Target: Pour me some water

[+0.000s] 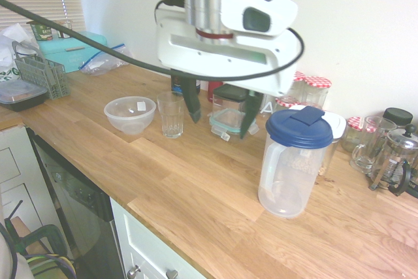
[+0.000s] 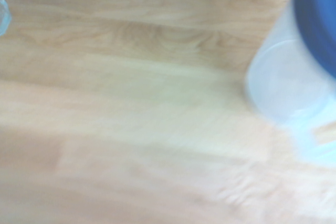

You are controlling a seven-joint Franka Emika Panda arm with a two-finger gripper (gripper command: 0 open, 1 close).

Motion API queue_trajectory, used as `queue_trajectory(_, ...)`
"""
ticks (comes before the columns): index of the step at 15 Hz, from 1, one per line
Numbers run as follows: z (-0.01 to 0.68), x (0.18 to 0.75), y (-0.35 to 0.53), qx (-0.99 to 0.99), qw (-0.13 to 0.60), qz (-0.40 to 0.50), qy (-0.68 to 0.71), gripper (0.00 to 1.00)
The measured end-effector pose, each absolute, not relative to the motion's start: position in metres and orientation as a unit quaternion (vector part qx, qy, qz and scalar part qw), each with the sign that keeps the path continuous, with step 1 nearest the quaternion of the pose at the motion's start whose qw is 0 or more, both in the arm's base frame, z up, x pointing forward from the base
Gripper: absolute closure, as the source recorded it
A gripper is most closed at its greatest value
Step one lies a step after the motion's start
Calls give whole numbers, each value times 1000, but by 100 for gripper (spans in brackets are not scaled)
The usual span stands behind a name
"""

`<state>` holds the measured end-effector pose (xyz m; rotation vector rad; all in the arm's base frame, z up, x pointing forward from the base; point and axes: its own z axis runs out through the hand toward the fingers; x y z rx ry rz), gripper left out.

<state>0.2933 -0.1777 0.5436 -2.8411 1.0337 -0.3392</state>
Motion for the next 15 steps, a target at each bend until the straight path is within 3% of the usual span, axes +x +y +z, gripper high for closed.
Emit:
queue_trajectory(5,499,301,-208,-919,61,-139,362,0)
queue_trajectory(6,495,305,-212,-917,61,-143,366,100)
queue_trajectory(15,471,354,-245,-906,63,-142,395,100)
